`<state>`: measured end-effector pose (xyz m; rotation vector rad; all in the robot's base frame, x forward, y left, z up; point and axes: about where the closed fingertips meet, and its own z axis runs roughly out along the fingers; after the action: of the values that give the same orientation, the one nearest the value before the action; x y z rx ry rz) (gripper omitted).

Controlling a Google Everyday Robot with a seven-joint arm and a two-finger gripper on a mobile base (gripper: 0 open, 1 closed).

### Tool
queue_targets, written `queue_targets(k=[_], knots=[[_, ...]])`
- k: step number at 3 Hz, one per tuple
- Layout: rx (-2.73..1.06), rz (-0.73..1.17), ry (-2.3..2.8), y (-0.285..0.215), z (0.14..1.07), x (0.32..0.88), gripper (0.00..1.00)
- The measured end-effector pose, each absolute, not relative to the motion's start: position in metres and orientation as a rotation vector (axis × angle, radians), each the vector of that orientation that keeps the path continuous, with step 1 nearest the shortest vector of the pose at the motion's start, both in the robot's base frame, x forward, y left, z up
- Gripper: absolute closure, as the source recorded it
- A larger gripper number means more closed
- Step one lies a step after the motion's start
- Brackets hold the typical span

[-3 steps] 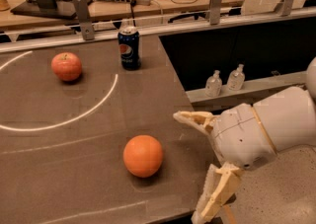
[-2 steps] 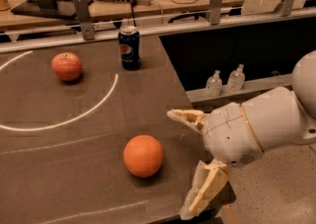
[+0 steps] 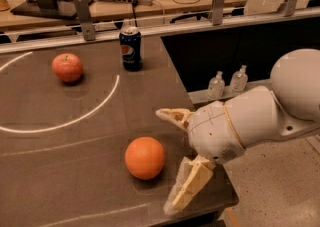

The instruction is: Move orange near apple

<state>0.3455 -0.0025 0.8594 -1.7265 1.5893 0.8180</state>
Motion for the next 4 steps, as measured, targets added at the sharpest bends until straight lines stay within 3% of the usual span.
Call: queue_targets(k=[1, 2, 4], knots=[[-1.693, 0.868, 1.578, 0.014, 0.847, 0.346, 0.00], [-1.685, 0.877, 1.570, 0.025, 0.843, 0.350, 0.16], [-1.632, 0.913, 1.628, 0.022, 0.834, 0.347, 0.62]])
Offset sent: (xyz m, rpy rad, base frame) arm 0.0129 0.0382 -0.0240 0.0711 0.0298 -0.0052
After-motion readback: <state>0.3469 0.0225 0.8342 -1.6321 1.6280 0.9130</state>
